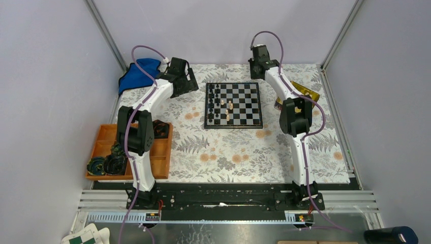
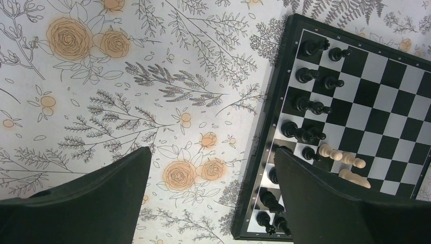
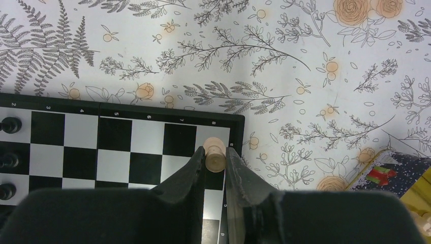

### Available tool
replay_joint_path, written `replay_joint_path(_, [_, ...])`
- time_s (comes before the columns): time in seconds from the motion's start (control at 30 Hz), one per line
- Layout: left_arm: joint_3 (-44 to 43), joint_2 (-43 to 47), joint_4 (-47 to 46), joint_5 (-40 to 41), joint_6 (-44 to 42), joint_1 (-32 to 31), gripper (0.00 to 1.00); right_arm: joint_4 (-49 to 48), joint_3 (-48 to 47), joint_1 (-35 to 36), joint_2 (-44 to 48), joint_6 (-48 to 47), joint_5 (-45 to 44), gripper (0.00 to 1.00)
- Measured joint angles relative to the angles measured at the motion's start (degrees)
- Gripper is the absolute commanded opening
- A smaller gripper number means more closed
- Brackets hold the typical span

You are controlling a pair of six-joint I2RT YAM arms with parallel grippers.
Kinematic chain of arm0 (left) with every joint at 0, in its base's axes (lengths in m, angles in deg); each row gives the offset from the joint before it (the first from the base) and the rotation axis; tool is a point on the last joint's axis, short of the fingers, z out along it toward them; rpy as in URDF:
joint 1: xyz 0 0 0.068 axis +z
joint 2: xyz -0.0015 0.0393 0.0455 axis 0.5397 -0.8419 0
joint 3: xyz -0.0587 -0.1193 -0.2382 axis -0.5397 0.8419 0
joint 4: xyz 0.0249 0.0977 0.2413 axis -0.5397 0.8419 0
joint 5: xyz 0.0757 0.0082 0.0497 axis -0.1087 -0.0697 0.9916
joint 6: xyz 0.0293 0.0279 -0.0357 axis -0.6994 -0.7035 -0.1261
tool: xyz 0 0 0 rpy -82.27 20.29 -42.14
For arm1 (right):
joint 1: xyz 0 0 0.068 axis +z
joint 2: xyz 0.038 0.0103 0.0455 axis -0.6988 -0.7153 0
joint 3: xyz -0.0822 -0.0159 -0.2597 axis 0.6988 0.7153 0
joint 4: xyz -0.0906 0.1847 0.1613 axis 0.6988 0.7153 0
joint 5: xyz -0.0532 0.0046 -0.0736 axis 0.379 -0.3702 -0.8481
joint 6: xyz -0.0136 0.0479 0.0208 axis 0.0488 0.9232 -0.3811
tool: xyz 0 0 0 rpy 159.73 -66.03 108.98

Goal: Set up the chess pieces on the board
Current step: Place the chess piece on the chessboard.

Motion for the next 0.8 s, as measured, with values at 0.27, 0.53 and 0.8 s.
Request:
replay_joint_path(0.27, [0.0, -1.2, 0.0, 0.0, 0.0, 0.0, 0.99, -0.1, -0.6, -0.3, -2.1, 0.5, 0.5, 0.04])
replay_joint_path(0.53, [0.0, -2.1, 0.0, 0.0, 0.0, 0.0, 0.99, -0.1, -0.6, -0.4, -3.7, 1.0, 1.4, 0.05])
replay_joint_path(0.8, [-0.1, -3.3, 0.0, -0.1, 0.0, 0.0, 0.99, -0.1, -0.6, -0.6, -3.7, 1.1, 1.6, 0.06])
